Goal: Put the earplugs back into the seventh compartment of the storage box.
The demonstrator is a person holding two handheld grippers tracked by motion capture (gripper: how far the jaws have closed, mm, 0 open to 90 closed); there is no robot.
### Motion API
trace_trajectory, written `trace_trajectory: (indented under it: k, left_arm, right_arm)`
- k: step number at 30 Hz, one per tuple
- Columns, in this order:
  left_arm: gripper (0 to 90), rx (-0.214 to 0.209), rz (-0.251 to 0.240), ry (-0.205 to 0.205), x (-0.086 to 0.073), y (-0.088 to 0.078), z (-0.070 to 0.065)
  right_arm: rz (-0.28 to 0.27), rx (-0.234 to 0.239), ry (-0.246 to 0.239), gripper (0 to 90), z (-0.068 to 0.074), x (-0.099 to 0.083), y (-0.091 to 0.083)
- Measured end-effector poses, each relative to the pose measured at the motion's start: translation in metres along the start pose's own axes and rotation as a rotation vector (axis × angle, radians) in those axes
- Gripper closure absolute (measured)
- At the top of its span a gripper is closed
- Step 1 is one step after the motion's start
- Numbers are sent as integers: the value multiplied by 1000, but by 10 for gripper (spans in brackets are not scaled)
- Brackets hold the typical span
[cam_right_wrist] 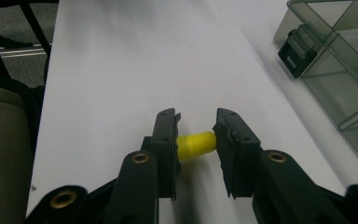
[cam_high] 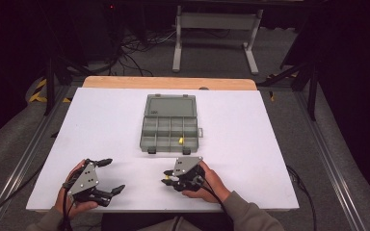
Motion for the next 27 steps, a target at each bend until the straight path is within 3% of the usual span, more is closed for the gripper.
trace_trajectory:
  k: [27]
  left_arm:
    - [76, 2, 2, 3, 0, 0, 0]
  right_arm:
    - [-92, -79, -41, 706, -5, 21, -22]
Point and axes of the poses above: each handheld gripper's, and its own axes: y roughly forward along the jaws, x roughly out of its top, z roughly to its left, the point moved 10 cm from there along y, roughly forward along the jaws, and after that the axes turned 3 degrees about -z, right-handed, at the moved point
